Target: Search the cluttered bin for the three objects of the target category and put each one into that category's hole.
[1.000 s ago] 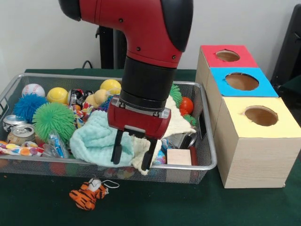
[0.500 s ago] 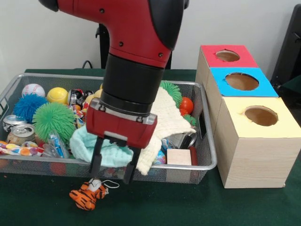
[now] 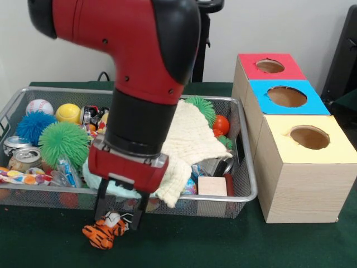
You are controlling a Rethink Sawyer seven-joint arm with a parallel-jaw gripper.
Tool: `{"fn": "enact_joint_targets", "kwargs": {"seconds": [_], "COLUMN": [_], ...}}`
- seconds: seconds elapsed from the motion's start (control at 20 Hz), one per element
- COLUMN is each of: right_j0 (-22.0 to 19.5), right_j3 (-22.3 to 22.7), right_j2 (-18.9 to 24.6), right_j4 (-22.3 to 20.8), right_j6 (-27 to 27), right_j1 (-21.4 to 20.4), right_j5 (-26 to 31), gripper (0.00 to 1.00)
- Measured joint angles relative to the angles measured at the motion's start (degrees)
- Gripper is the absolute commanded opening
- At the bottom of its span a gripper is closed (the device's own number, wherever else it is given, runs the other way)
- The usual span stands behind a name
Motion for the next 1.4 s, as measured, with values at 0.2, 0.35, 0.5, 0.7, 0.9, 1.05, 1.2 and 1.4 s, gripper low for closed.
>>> {"fn": "enact_joint_targets", "kwargs": {"seconds": [0.2, 0.35, 0.5, 0.7, 0.9, 1.05, 1.2, 1.4], "right_j0": [-0.9, -1.2, -1.2, -1.2, -0.8, -0.3, 0.5, 1.8], "right_j3": [-0.6, -0.8, -1.3, -2.4, -3.3, -3.9, -4.9, -6.5], "right_j2": [0.0, 0.0, 0.0, -0.1, -1.0, -1.9, -3.2, -5.0], "right_j4": [0.0, 0.0, 0.0, 0.0, 0.0, 0.0, 0.0, 0.0], "right_j6": [0.0, 0.0, 0.0, 0.0, 0.0, 0.0, 0.0, 0.0], "right_j1": [2.6, 4.3, 6.2, 7.8, 8.0, 8.2, 8.6, 9.2], "right_j5": [0.0, 0.0, 0.0, 0.0, 1.1, 2.6, 5.2, 10.3], "gripper": [1.0, 1.0, 1.0, 1.0, 1.0, 1.0, 1.0, 1.0]}}
